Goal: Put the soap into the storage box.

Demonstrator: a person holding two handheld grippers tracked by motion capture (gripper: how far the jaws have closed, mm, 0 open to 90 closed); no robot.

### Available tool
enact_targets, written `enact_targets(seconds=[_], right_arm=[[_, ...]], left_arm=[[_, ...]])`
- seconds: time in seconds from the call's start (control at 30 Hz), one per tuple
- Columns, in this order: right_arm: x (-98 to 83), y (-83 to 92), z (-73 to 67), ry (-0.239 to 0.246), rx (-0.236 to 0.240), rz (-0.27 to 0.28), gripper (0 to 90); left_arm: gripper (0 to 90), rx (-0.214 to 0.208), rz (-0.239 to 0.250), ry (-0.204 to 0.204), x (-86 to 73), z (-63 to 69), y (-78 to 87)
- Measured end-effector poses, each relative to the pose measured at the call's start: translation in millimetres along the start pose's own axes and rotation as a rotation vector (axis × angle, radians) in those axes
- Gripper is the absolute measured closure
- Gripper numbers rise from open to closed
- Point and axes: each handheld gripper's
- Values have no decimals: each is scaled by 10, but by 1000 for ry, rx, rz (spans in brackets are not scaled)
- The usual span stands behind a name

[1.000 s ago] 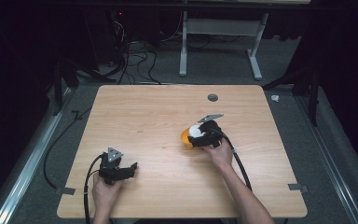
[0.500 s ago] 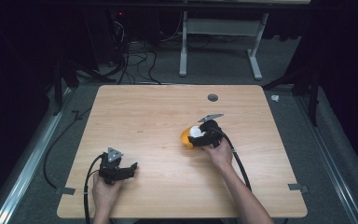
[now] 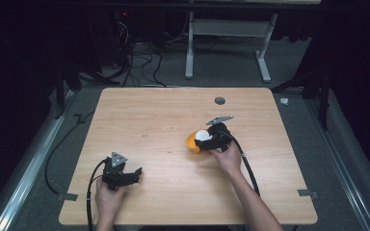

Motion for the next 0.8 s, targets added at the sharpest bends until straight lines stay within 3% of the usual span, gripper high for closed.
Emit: enact_targets(seconds=[0.8], right_arm=[[61, 192, 33, 12, -15, 62, 206]], left_arm=[[187, 0, 0, 0, 0, 0, 0]])
Point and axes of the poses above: each handheld gripper's, and its own axes: y roughly backward along the jaws, x roughly out of its top, z roughly to its right, and after that the axes turned 14 degrees about z, right-handed
